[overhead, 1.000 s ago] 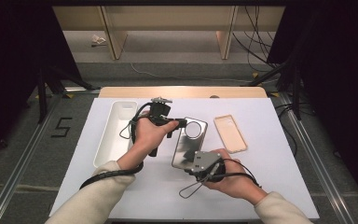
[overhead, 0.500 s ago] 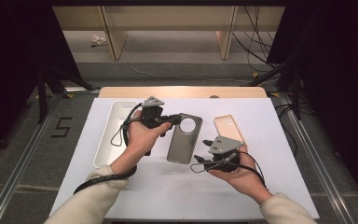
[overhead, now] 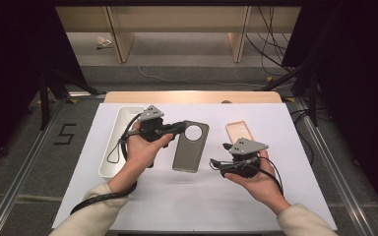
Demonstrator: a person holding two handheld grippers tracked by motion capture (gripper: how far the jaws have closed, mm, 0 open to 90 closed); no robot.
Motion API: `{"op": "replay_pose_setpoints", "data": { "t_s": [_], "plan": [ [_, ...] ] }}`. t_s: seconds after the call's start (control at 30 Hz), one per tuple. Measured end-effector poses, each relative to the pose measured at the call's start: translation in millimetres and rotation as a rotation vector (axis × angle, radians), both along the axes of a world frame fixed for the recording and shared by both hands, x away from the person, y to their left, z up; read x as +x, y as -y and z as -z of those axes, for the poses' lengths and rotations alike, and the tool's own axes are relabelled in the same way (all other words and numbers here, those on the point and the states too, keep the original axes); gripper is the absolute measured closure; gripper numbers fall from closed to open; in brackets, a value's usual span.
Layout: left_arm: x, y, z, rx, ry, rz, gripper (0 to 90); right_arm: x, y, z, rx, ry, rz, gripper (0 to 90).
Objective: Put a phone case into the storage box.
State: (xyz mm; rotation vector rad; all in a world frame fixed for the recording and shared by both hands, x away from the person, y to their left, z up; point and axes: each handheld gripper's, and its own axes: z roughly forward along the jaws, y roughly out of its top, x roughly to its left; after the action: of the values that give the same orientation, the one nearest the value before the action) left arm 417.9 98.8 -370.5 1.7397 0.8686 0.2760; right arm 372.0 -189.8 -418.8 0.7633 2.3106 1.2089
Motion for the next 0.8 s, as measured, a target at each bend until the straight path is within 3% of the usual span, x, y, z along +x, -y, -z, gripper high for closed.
{"op": "replay_pose_setpoints", "data": {
  "t_s": [0.17,0.53,0.8],
  "plan": [
    [-5.9,-9.0,-1.4,0.005,0.030,-0.005,82.5,0.5,5.2,-1.3,0.019,0.007,0.026,32.1],
    [-13.4,-31.9,-10.4,-0.037,0.054,-0.035,82.5,0.8,18.7,-1.0,0.085,-0.001,0.052,27.2],
    [-13.1,-45.6,-23.4,-0.046,0.077,-0.058,82.5,0.1,23.5,1.3,0.091,-0.015,0.058,23.4]
  ]
}}
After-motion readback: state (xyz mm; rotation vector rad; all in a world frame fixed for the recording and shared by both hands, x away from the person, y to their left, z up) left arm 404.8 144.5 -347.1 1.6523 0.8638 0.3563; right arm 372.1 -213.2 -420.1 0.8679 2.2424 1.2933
